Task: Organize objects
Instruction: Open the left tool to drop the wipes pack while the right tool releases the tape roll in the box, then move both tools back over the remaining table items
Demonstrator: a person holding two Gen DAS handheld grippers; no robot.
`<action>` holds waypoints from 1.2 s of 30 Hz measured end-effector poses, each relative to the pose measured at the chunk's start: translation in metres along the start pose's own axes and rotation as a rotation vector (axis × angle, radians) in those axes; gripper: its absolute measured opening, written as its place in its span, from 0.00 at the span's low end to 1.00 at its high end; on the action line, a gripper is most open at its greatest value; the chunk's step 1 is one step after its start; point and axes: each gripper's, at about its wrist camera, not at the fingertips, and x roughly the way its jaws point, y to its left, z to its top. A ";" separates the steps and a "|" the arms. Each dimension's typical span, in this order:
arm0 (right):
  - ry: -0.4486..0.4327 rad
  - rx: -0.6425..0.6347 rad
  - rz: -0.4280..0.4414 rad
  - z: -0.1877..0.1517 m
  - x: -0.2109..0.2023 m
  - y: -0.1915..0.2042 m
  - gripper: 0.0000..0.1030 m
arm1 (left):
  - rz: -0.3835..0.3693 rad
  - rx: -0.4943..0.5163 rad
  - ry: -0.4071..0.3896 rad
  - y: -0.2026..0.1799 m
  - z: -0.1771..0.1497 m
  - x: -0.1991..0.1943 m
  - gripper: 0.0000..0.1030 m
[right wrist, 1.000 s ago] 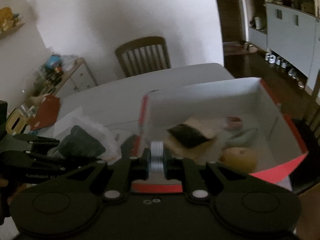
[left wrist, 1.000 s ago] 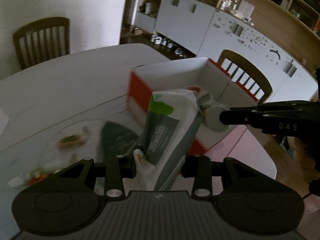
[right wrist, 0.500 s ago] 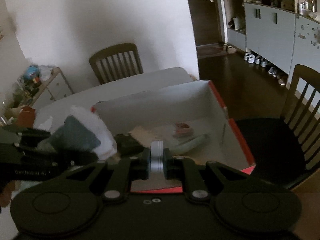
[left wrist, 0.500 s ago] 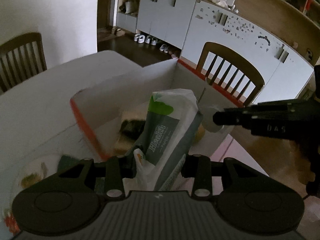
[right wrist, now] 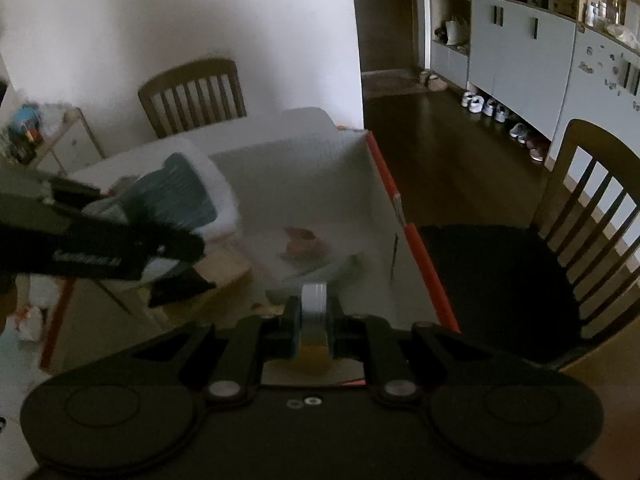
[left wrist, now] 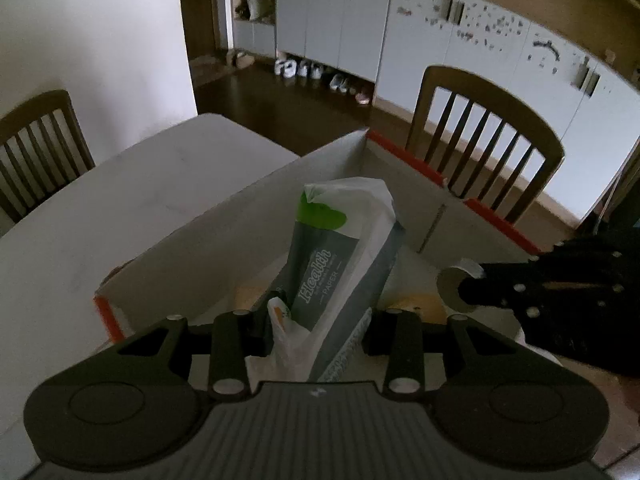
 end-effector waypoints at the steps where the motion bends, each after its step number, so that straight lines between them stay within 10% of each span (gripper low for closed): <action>1: 0.007 -0.003 -0.004 0.000 0.003 0.000 0.12 | 0.006 0.007 0.011 0.000 0.003 0.007 0.36; 17: 0.057 -0.086 -0.020 0.000 0.018 0.005 0.13 | 0.005 0.033 0.115 -0.001 0.012 0.052 0.38; 22: 0.057 -0.084 -0.013 0.001 0.018 0.003 0.15 | 0.005 0.020 0.086 0.001 0.009 0.047 0.62; 36: 0.027 -0.075 -0.015 0.003 -0.002 0.005 0.20 | -0.044 -0.040 0.015 0.006 -0.005 0.017 0.62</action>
